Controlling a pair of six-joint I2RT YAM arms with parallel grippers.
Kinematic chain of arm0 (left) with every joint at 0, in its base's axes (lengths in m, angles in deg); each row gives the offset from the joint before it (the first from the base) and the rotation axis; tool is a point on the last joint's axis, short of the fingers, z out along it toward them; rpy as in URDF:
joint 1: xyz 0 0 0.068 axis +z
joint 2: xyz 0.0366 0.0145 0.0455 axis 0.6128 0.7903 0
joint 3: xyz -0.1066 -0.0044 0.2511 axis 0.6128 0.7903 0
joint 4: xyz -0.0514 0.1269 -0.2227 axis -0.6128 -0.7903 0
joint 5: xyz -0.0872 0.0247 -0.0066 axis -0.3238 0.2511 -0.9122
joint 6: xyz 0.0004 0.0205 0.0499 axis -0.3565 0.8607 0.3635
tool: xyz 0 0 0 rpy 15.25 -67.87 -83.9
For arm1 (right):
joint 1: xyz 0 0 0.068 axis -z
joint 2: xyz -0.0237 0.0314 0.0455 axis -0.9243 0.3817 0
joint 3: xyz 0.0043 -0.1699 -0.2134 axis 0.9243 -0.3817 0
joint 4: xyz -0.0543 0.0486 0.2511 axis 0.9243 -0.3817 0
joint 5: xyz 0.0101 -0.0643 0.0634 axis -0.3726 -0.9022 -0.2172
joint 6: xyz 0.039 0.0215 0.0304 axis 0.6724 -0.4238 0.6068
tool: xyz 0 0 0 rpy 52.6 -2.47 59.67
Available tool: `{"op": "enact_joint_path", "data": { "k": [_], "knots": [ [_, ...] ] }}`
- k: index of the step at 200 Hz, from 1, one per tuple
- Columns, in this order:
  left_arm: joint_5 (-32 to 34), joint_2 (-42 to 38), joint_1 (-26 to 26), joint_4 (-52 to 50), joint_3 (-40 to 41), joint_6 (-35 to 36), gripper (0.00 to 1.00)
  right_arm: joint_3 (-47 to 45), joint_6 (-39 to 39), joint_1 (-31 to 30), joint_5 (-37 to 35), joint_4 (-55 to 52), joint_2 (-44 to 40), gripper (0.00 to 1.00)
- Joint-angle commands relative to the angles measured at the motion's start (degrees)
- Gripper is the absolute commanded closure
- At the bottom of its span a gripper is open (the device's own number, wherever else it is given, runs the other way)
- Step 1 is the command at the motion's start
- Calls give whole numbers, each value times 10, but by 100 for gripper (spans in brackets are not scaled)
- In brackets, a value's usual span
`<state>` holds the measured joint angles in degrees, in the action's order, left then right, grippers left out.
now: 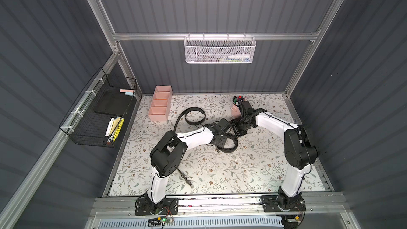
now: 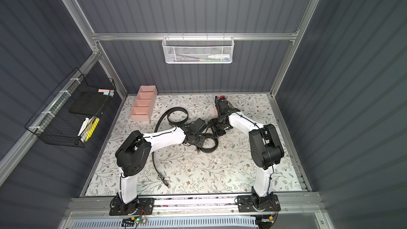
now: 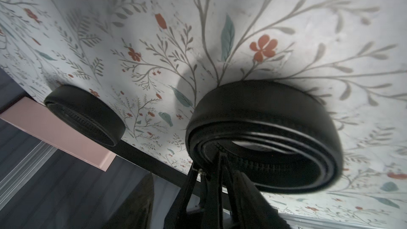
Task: Place the belts into the storage roll
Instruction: Pick up the belt from the center of the board.
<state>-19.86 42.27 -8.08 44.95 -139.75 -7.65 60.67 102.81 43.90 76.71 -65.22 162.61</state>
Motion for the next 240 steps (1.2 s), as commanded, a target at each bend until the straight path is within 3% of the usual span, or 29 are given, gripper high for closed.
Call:
{"op": "enact_joint_path", "data": {
  "k": [1,119,140,159,178,213,223,240],
  "knots": [
    [-5,31,-9,-41,4,14,69,8,59,-13,-8,3,16,39],
    [-14,32,-9,-30,7,24,69,64,50,-24,-42,-24,107,42],
    [-17,30,-10,-28,10,22,69,71,50,-27,-43,-25,121,50],
    [-18,29,-9,-28,10,20,69,64,50,-29,-46,-17,128,63],
    [-19,28,-9,-27,13,20,69,58,47,-31,-51,-19,131,69],
    [-20,21,-10,-27,14,20,67,55,29,-31,-64,-29,127,93],
    [-18,12,-10,-28,14,21,63,58,22,-31,-64,-33,123,100],
    [-13,-7,-10,-34,5,21,50,73,-6,-31,-88,-35,120,100]
  ]
}}
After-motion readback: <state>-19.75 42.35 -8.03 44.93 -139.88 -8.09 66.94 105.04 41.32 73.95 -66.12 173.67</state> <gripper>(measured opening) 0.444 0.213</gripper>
